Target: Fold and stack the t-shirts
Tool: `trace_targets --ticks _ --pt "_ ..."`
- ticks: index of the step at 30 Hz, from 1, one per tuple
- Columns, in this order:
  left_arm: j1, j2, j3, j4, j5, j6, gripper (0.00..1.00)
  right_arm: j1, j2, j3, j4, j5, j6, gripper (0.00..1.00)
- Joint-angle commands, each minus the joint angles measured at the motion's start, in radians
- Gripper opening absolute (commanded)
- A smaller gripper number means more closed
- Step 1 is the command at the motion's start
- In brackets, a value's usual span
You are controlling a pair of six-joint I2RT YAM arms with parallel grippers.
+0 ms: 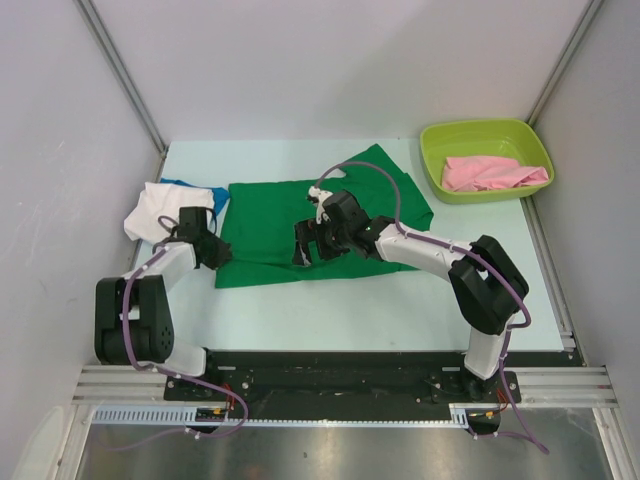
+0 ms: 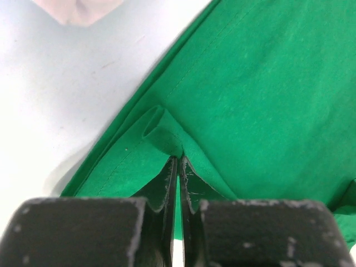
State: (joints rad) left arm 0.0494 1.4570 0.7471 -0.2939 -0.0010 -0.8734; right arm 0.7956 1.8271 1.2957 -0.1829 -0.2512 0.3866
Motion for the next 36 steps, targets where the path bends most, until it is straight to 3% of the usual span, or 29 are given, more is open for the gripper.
trace_targets --ticks 1,13,16,19,20,23,27,30,36 --pt "0.017 0.019 0.064 0.016 -0.053 -0.024 0.06 0.005 -0.015 0.017 -0.02 0.02 -0.023 1.0" --pt "0.03 0.098 0.124 0.006 -0.073 -0.033 0.12 0.002 -0.026 0.014 -0.026 0.033 -0.034 1.0" --pt "0.032 0.138 0.156 0.009 -0.073 -0.033 0.25 0.002 -0.034 0.011 -0.032 0.046 -0.035 1.0" --pt "0.04 0.175 0.188 0.016 -0.076 -0.039 0.47 -0.001 -0.046 0.004 -0.035 0.065 -0.04 1.0" --pt "0.041 0.18 0.199 0.009 -0.074 -0.039 0.62 0.001 -0.052 -0.001 -0.036 0.069 -0.038 1.0" --pt "0.041 0.174 0.232 -0.043 -0.065 -0.035 0.76 -0.001 -0.078 -0.018 -0.043 0.122 -0.04 0.99" --pt "0.029 0.065 0.149 -0.067 -0.053 -0.018 0.79 -0.018 -0.146 -0.081 -0.062 0.21 -0.029 1.0" --pt "-0.002 -0.067 0.057 -0.079 -0.047 0.005 0.79 -0.05 -0.207 -0.125 -0.111 0.366 -0.017 1.0" --pt "-0.042 -0.292 -0.098 -0.125 0.05 0.025 0.77 -0.243 -0.343 -0.289 -0.185 0.438 0.058 1.0"
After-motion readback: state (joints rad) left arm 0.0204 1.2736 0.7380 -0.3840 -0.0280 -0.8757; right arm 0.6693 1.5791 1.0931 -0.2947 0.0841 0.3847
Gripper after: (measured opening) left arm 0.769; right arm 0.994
